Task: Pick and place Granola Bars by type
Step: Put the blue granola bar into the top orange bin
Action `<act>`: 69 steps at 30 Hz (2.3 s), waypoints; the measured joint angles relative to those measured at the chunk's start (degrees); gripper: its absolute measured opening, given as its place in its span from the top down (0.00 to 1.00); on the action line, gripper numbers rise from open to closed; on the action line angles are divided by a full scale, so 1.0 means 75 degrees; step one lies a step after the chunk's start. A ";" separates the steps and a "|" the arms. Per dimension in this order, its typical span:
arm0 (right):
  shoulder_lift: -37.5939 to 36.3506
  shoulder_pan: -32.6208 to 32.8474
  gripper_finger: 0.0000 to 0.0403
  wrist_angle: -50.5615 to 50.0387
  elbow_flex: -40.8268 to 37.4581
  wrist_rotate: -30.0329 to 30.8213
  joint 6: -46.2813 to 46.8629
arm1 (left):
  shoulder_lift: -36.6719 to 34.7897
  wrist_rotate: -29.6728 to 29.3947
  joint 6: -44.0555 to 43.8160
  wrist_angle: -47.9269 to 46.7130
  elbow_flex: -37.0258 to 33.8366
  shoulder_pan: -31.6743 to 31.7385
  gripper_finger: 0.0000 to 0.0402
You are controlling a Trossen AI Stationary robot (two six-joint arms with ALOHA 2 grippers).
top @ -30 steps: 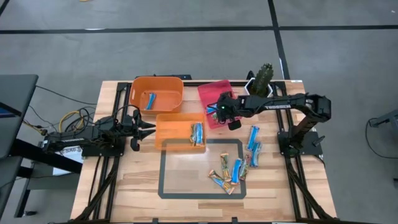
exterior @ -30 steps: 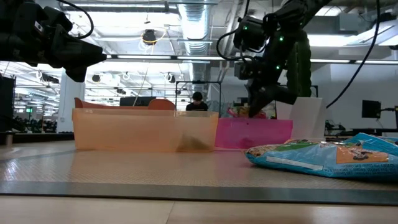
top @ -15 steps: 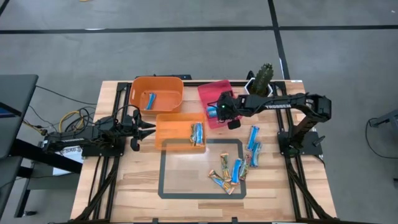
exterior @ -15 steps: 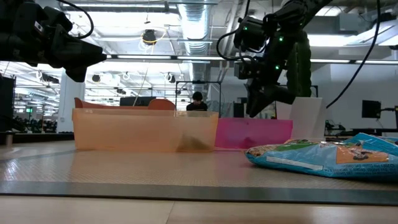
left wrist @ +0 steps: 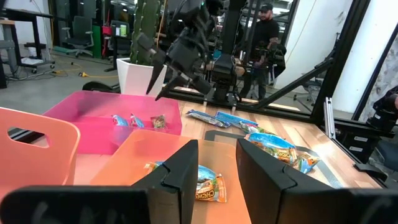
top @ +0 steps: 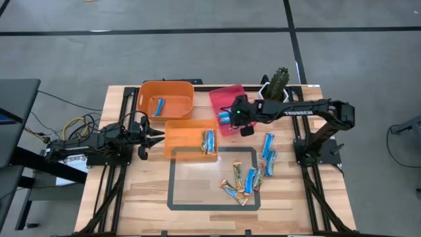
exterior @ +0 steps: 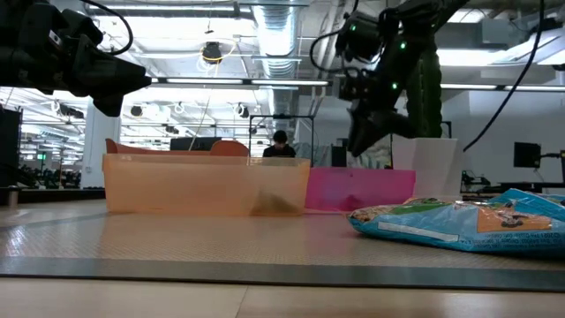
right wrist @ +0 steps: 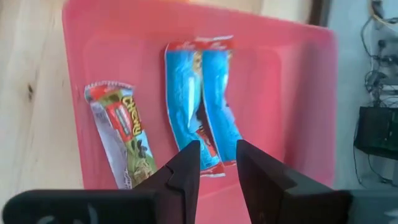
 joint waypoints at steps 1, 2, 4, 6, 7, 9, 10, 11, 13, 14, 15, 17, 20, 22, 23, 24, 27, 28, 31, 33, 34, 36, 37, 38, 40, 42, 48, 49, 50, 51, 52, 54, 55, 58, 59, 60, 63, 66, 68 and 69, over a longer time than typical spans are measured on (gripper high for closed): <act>-0.0094 0.0017 0.76 0.0010 0.0000 -0.0001 0.0134 | 0.0000 0.0001 0.0000 0.0001 0.0000 0.0001 0.75; -0.0195 0.0016 0.76 0.0029 0.0000 -0.0001 0.0318 | 0.0001 0.0000 0.0000 0.0001 0.0000 0.0000 0.75; -0.0440 0.0019 0.76 0.0026 0.0000 -0.0018 0.0807 | 0.0002 -0.0001 0.0000 -0.0002 0.0000 0.0001 0.75; -0.0671 0.0049 0.76 0.0029 0.0000 -0.0018 0.1500 | 0.0000 0.0002 -0.0003 -0.0002 0.0000 0.0002 0.75; -0.0784 0.0067 0.76 0.0021 0.0000 -0.0015 0.1915 | 0.0001 0.0002 -0.0001 0.0001 0.0000 0.0001 0.75; -0.1037 0.0117 0.76 -0.0039 0.0000 -0.0021 0.3009 | 0.0001 0.0000 -0.0002 0.0000 0.0000 0.0000 0.75; -0.1160 0.0152 0.76 -0.0053 0.0000 -0.0031 0.3681 | 0.0000 0.0001 -0.0001 0.0000 0.0000 0.0000 0.75; -0.1270 0.0177 0.76 -0.0107 0.0000 -0.0095 0.4402 | 0.0000 0.0002 -0.0001 -0.0001 0.0000 0.0001 0.75; -0.1463 0.0233 0.76 -0.0311 0.0000 -0.0441 0.5871 | 0.0000 0.0002 0.0000 0.0001 0.0000 -0.0001 0.75; -0.1558 0.0255 0.76 -0.0366 0.0000 -0.0695 0.6532 | 0.0001 0.0002 0.0000 0.0001 0.0000 0.0002 0.75; -0.1638 0.0275 0.76 -0.0428 0.0000 -0.0959 0.7168 | 0.0000 0.0002 -0.0003 0.0001 0.0000 -0.0001 0.75; -0.1740 0.0331 0.76 -0.0531 0.0000 -0.1509 0.8374 | 0.0000 0.0001 -0.0003 0.0001 0.0000 -0.0001 0.75; -0.1830 0.0435 0.76 -0.0520 0.0000 -0.2358 1.0027 | 0.0002 0.0002 -0.0002 0.0001 0.0000 0.0000 0.75; -0.1842 0.0506 0.76 -0.0486 0.0000 -0.2968 1.0873 | 0.0001 0.0002 0.0000 0.0001 0.0000 0.0000 0.75; -0.1842 0.0535 0.76 -0.0484 0.0000 -0.3292 1.1175 | 0.0001 0.0002 -0.0001 0.0001 0.0000 -0.0001 0.75; -0.1842 0.0568 0.76 -0.0481 0.0000 -0.3612 1.1412 | 0.0001 -0.0001 0.0000 0.0000 0.0000 -0.0001 0.75; -0.1842 0.0689 0.76 -0.0443 0.0000 -0.4653 1.1845 | 0.0000 0.0002 -0.0003 0.0001 0.0000 -0.0001 0.75; -0.1842 0.0749 0.76 -0.0440 0.0000 -0.4987 1.1929 | 0.0001 -0.0001 0.0000 0.0001 0.0000 0.0000 0.75; -0.1842 0.0949 0.76 -0.0450 0.0000 -0.5890 1.2204 | 0.0003 0.0002 -0.0002 -0.0001 0.0000 -0.0001 0.75; -0.1839 0.1099 0.76 -0.0495 0.0000 -0.6349 1.2570 | 0.0002 0.0000 0.0000 0.0000 0.0000 -0.0001 0.75; -0.1825 0.1184 0.76 -0.0518 0.0000 -0.6496 1.2756 | 0.0001 0.0002 -0.0002 0.0000 0.0000 0.0000 0.75; -0.1758 0.1359 0.76 -0.0663 0.0000 -0.6728 1.3092 | 0.0000 -0.0001 0.0000 0.0001 0.0000 0.0002 0.75; -0.1751 0.1443 0.76 -0.0901 0.0000 -0.6789 1.3239 | 0.0000 0.0002 0.0000 -0.0002 0.0000 0.0002 0.75; -0.1749 0.1540 0.76 -0.1130 0.0000 -0.6797 1.3399 | 0.0001 0.0002 -0.0003 -0.0001 0.0000 -0.0001 0.75; -0.1664 0.1730 0.76 -0.1569 0.0003 -0.6814 1.3733 | 0.0003 0.0002 -0.0001 -0.0002 0.0000 -0.0001 0.75; -0.1586 0.1887 0.76 -0.2200 -0.0011 -0.6801 1.4081 | 0.0003 -0.0001 0.0000 -0.0001 0.0000 0.0001 0.75; -0.1600 0.2293 0.76 -0.3465 0.0000 -0.5821 1.4908 | 0.0000 0.0002 0.0000 0.0000 0.0000 0.0000 0.75; -0.1600 0.2344 0.76 -0.3684 0.0000 -0.5517 1.5057 | 0.0001 0.0002 0.0000 0.0001 0.0000 0.0002 0.75; -0.1600 0.2393 0.76 -0.3931 0.0000 -0.5219 1.5217 | 0.0003 0.0000 -0.0001 -0.0001 0.0000 0.0000 0.75; -0.1600 0.2451 0.76 -0.4148 0.0000 -0.4925 1.5347 | 0.0003 0.0002 -0.0001 0.0000 0.0000 0.0001 0.75; -0.1600 0.2508 0.76 -0.4314 0.0000 -0.4646 1.5456 | 0.0000 -0.0001 -0.0003 0.0001 0.0000 0.0002 0.75; -0.1600 0.2614 0.76 -0.4635 0.0000 -0.3974 1.5715 | 0.0001 0.0002 0.0000 0.0001 0.0000 -0.0001 0.75; -0.1600 0.2658 0.76 -0.4779 0.0000 -0.3668 1.5880 | 0.0000 0.0002 -0.0003 0.0001 0.0000 -0.0001 0.75; -0.1600 0.2729 0.76 -0.5188 0.0000 -0.2943 1.6416 | 0.0002 0.0002 0.0000 0.0001 0.0000 -0.0001 0.75; -0.1600 0.2722 0.76 -0.5322 0.0000 -0.2789 1.6596 | 0.0001 -0.0001 -0.0001 0.0001 0.0000 0.0000 0.75; -0.1600 0.2718 0.76 -0.5417 0.0000 -0.2654 1.6771 | 0.0000 0.0000 -0.0002 0.0001 0.0000 0.0002 0.75; -0.1600 0.2720 0.76 -0.5573 -0.0003 -0.2277 1.7223 | 0.0000 0.0002 0.0000 0.0001 0.0000 0.0002 0.75; -0.1600 0.2717 0.76 -0.5707 -0.0001 -0.1994 1.7577 | 0.0003 -0.0001 0.0000 0.0001 0.0000 0.0002 0.75; -0.1600 0.2699 0.76 -0.5721 0.0000 -0.1909 1.7751 | 0.0001 0.0001 -0.0001 0.0000 0.0000 0.0000 0.75; -0.1600 0.2698 0.76 -0.5755 0.0000 -0.1836 1.7879 | 0.0001 0.0001 -0.0002 0.0000 0.0000 0.0000 0.75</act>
